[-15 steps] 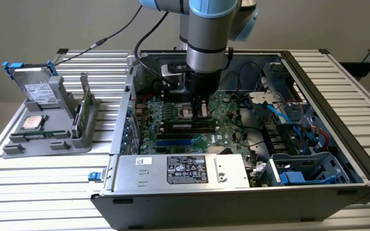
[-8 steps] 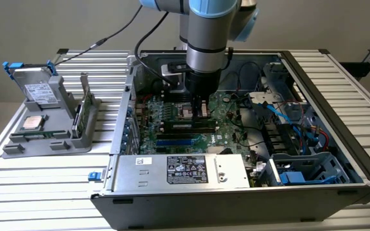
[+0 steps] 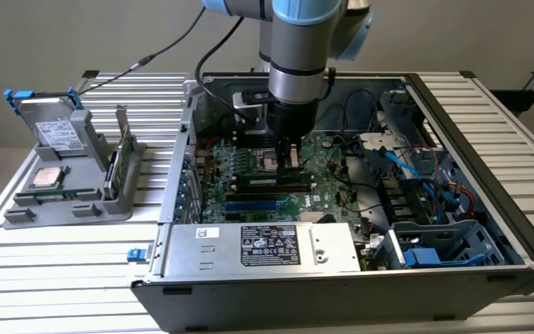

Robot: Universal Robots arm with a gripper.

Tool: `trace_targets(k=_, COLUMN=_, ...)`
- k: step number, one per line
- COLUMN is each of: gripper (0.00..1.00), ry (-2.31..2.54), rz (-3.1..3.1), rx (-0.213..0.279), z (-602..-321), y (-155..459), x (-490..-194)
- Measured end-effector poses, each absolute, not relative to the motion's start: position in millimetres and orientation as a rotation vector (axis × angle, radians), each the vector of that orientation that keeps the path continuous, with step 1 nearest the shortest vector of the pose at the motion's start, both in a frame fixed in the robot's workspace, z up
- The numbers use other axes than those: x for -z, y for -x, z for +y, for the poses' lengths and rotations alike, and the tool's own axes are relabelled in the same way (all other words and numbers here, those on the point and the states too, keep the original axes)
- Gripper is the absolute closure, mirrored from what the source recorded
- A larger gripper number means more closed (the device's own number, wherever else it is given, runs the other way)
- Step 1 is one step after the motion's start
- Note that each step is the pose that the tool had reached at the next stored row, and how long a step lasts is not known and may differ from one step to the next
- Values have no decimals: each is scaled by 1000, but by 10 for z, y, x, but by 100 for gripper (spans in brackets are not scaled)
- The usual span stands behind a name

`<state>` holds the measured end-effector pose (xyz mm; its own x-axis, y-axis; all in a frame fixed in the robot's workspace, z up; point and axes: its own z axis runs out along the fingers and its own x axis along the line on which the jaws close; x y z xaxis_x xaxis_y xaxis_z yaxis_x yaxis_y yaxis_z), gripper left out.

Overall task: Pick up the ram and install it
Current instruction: 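Insert the ram into the slot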

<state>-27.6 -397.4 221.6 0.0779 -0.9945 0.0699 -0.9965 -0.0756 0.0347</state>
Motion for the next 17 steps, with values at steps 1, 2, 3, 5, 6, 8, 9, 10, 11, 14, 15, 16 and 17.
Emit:
trace_targets(k=1, gripper=86, ry=-2251, rz=-2084, rx=-43, z=-3967, y=276, x=-2217)
trace_targets(k=2, gripper=86, ry=-2250, rz=-2084, rx=-44, z=-3959, y=276, x=-2217)
trace_targets(k=3, gripper=86, ry=-2250, rz=-2084, rx=-45, z=-3950, y=276, x=-2216)
trace_targets(k=5, gripper=86, ry=-2249, rz=-2083, rx=-47, z=-3939, y=276, x=-2217)
trace_targets(k=6, gripper=86, ry=-2249, rz=-2082, rx=-48, z=-3937, y=277, x=-2216)
trace_targets(k=8, gripper=86, ry=-2246, rz=-2080, rx=-52, z=-3937, y=285, x=-2216)
trace_targets(k=9, gripper=86, ry=-2244, rz=-2079, rx=-55, z=-3937, y=288, x=-2216)
trace_targets(k=10, gripper=86, ry=-2241, rz=-2076, rx=-60, z=-3937, y=290, x=-2217)
trace_targets(k=11, gripper=86, ry=-2238, rz=-2073, rx=-65, z=-3936, y=291, x=-2216)
trace_targets(k=14, gripper=86, ry=-2224, rz=-2060, rx=-88, z=-3928, y=292, x=-2215)
trace_targets(k=15, gripper=86, ry=-2219, rz=-2056, rx=-96, z=-3923, y=291, x=-2215)
trace_targets(k=16, gripper=86, ry=-2215, rz=-2053, rx=-102, z=-3917, y=291, x=-2214)
trace_targets(k=17, gripper=86, ry=-2212, rz=-2050, rx=-108, z=-3910, y=291, x=-2214)
